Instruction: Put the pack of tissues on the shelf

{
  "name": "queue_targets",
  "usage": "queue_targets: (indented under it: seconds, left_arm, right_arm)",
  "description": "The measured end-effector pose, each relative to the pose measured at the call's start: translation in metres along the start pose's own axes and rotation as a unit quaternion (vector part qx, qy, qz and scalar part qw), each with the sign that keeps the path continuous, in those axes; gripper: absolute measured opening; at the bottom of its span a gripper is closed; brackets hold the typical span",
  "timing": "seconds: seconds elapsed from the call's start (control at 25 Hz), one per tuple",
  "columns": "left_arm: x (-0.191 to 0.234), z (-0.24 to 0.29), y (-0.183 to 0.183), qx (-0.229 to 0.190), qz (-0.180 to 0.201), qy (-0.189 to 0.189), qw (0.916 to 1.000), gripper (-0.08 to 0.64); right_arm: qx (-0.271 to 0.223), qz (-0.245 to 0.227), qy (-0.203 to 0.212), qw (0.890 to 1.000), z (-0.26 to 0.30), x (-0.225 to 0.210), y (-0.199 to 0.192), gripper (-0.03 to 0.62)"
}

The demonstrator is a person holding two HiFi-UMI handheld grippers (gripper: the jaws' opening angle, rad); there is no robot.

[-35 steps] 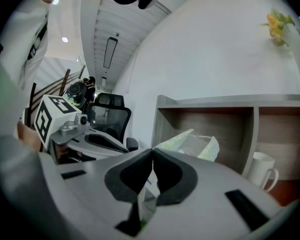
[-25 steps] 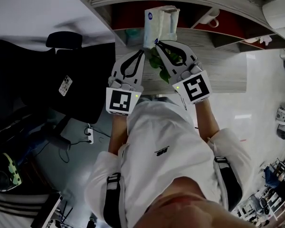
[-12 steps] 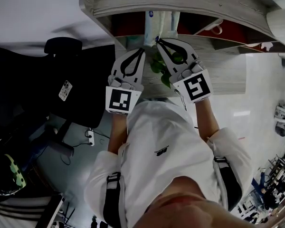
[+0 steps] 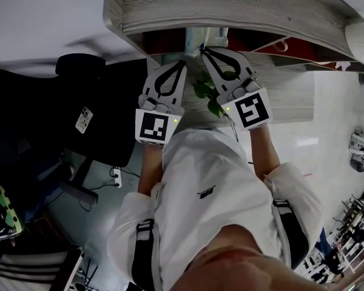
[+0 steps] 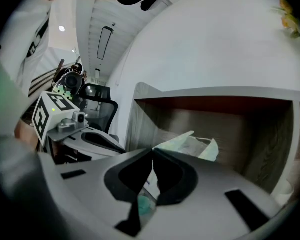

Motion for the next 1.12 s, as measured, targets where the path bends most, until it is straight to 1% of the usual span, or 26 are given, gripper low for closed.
queue_targets:
  seconds: [0.4, 0.96, 1.12]
  left_arm:
    - [0.009, 0.010, 0.000, 0.001, -0.002, -0.005, 1.0000, 0.033]
    - [0.005, 0.001, 0.009, -0.006, 0.008, 0.002, 0.9999, 0.032]
    - [0.003, -0.003, 0.012, -0.011, 0.012, 0.007, 0.9998, 0.032]
  right_arm:
    - [0.003, 0.001, -0.004, 1.000, 0.008, -0.007, -0.001, 0.032]
    - [-0.024, 0.007, -0.035, 0.999, -0.006, -0.008, 0.009, 0.032]
    - [-0.027, 0.001, -0.031, 0.999, -0.011, -0.004, 0.010, 0.032]
Point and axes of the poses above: the fingertips, and each gripper's own axes: z forward along the fingers, x to its left, y out of its top, the point moved 7 cm from there along -z, backward along the fingers, and after that the axes turned 6 degrees about z, right-handed, at the moved point
